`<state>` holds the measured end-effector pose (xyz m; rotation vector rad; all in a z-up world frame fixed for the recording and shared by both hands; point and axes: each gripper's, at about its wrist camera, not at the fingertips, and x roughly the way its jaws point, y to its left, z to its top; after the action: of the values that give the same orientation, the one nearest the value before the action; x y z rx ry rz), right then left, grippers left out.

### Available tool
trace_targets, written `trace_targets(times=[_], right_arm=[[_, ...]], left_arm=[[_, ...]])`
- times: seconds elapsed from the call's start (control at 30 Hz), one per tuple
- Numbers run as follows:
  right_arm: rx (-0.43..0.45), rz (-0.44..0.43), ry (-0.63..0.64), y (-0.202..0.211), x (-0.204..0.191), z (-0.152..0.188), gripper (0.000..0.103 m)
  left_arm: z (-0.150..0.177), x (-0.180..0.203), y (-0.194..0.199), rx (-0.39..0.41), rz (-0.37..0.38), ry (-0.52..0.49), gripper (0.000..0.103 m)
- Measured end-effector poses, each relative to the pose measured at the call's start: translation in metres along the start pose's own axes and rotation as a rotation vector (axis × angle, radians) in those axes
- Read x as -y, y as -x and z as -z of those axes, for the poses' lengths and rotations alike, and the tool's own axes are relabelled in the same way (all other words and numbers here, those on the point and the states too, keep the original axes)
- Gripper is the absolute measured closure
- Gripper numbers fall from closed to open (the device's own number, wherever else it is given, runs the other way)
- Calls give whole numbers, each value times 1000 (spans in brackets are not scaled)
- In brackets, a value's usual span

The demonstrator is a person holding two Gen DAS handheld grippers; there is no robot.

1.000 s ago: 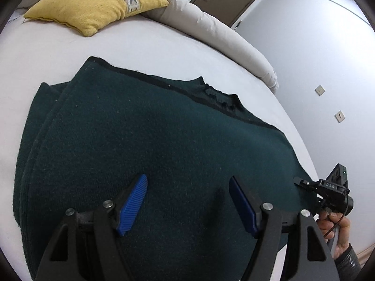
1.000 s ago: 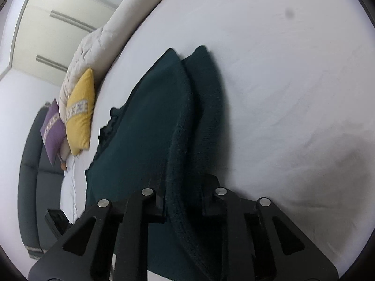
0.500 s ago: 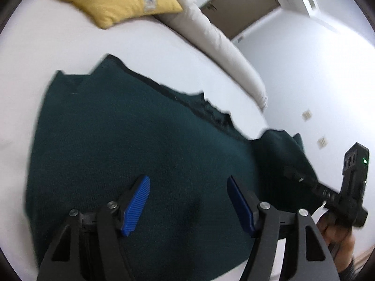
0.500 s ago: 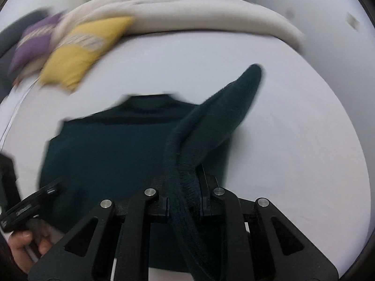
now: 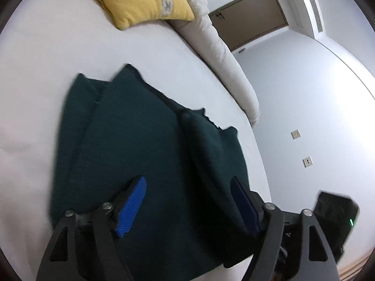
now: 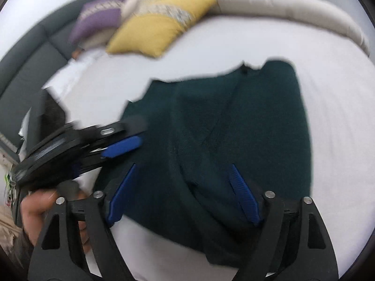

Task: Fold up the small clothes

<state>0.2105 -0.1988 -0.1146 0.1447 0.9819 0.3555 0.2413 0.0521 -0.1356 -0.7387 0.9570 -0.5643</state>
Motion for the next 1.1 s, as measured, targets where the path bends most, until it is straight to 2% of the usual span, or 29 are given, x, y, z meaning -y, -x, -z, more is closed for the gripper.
trace_targets(times=[0.1, 0.2, 0.33, 0.4, 0.47, 0.53, 0.57, 0.63, 0.9, 1.1], right_arm=[[-14, -37, -6, 20, 9, 17, 24], [-18, -58, -23, 32, 23, 41, 24], [25, -76, -73, 46, 47, 67, 24], [54, -58, -94, 51, 61, 75, 24], [78, -43, -136, 61, 77, 84, 24], [100, -32, -193, 66, 96, 89, 24], [110, -33, -220, 67, 106, 91, 24], [122, -30, -263, 72, 116, 96, 24], [159, -8, -286, 63, 122, 93, 24], [162, 40, -200, 53, 101, 68, 24]], left_arm=[[-2, 11, -17, -55, -11, -12, 23], [-2, 21, -48, -140, -64, -35, 26], [-6, 25, -58, -145, -117, -40, 32], [-9, 23, -61, -147, -151, -34, 50], [-11, 21, -60, -149, -179, -27, 61], [-10, 20, -59, -151, -179, -23, 71], [-10, 21, -59, -158, -171, -26, 80], [-11, 21, -57, -160, -164, -26, 86], [-20, 24, -35, -138, -73, 6, 91], [-38, 33, -7, -96, -77, -48, 91]])
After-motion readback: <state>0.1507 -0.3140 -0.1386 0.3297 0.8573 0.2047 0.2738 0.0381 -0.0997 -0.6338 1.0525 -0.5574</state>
